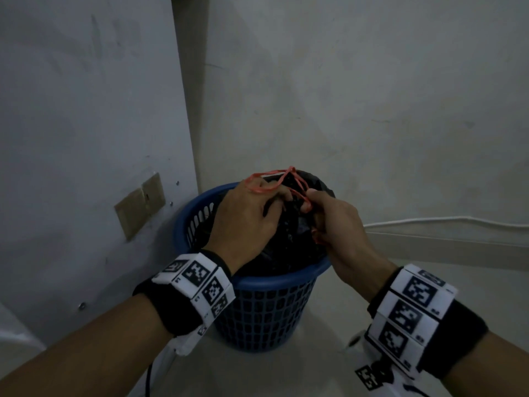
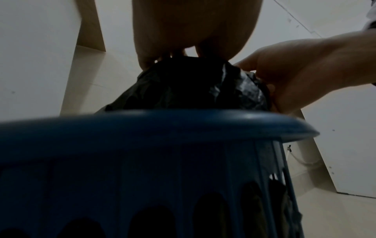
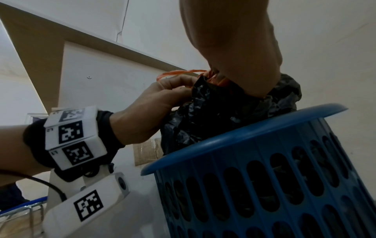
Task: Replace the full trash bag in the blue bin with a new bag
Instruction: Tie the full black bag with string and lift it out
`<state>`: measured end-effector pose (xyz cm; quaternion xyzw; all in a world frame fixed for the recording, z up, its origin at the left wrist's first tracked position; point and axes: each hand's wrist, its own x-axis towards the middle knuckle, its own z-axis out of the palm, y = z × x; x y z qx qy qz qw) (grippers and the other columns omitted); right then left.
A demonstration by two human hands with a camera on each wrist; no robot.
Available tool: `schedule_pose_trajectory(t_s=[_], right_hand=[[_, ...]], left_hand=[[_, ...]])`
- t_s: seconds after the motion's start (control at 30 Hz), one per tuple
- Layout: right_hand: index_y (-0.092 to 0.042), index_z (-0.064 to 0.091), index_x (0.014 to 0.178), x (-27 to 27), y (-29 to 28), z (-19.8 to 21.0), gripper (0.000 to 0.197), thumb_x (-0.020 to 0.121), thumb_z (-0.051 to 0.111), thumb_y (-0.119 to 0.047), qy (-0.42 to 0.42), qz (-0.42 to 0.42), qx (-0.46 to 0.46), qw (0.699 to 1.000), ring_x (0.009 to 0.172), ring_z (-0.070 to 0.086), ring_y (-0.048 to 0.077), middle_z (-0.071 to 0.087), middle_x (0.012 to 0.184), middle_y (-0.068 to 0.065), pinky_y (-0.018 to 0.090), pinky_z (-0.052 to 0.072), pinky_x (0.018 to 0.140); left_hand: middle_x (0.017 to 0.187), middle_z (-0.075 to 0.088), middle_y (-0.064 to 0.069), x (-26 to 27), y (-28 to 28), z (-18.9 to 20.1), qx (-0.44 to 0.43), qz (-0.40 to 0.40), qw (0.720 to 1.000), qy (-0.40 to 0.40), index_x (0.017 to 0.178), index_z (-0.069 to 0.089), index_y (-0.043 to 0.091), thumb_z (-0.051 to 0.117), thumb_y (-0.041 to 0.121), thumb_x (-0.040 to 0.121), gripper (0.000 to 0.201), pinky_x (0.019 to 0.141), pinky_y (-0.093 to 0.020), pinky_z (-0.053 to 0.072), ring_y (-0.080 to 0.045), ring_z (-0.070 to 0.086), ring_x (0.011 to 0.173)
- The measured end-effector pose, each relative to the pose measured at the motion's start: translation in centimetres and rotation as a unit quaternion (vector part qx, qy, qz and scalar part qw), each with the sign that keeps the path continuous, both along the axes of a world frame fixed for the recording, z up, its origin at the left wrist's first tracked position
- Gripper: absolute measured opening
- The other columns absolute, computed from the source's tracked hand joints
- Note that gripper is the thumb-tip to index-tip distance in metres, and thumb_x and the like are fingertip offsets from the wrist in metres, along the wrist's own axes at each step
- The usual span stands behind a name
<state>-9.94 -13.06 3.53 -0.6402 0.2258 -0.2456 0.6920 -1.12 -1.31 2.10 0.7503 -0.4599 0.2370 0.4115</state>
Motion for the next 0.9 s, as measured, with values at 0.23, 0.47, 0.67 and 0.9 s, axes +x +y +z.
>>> schedule_pose_trajectory(t_s=[0.23,0.47,0.67,0.9], right_hand=[[-0.016,0.049,0.058,0.2,0.1,0.0,0.036,0.093,0.053,-0.026,0.014,0.026,-0.017,0.999,0.037,0.032,0.009,0.032,0.039,-0.01,0.019,0.029,0.039],[-0.016,0.048,0.057,0.2,0.1,-0.3,0.037,0.092,0.053,-0.028,0.024,0.051,-0.025,0.998,0.038,0.03,0.009,0.031,0.041,-0.007,0.022,0.03,0.043],[-0.015,0.041,0.053,-0.1,0.0,-0.4,0.042,0.093,0.05,-0.023,0.001,0.092,-0.029,0.995,0.037,0.026,0.008,0.028,0.041,-0.007,0.023,0.026,0.044],[-0.02,0.063,0.068,0.2,-1.7,-0.9,0.022,0.089,0.061,-0.024,-0.035,0.061,-0.052,0.996,0.06,0.054,0.017,0.059,0.065,0.003,0.028,0.04,0.055]], left_hand=[[0.103,0.058,-0.003,-0.2,-0.1,0.0,0.05,0.013,0.995,-0.091,0.122,0.063,0.023,0.045,0.023,0.091,0.036,0.077,-0.04,0.049,-0.023,0.055,0.092],[0.082,0.043,-0.001,-0.1,-0.1,-0.3,0.083,0.082,0.986,-0.115,0.114,0.065,0.018,0.055,0.025,0.091,0.026,0.06,-0.035,0.04,-0.022,0.045,0.077],[0.086,0.052,0.004,0.0,0.0,-0.4,0.094,0.016,0.995,-0.037,0.112,0.065,0.022,0.044,0.033,0.094,0.03,0.075,-0.035,0.043,-0.018,0.048,0.087],[0.078,0.047,0.006,0.1,0.5,-0.6,0.022,-0.066,0.995,0.071,0.074,0.048,0.024,0.042,0.03,0.098,0.025,0.068,-0.017,0.034,-0.005,0.047,0.073]])
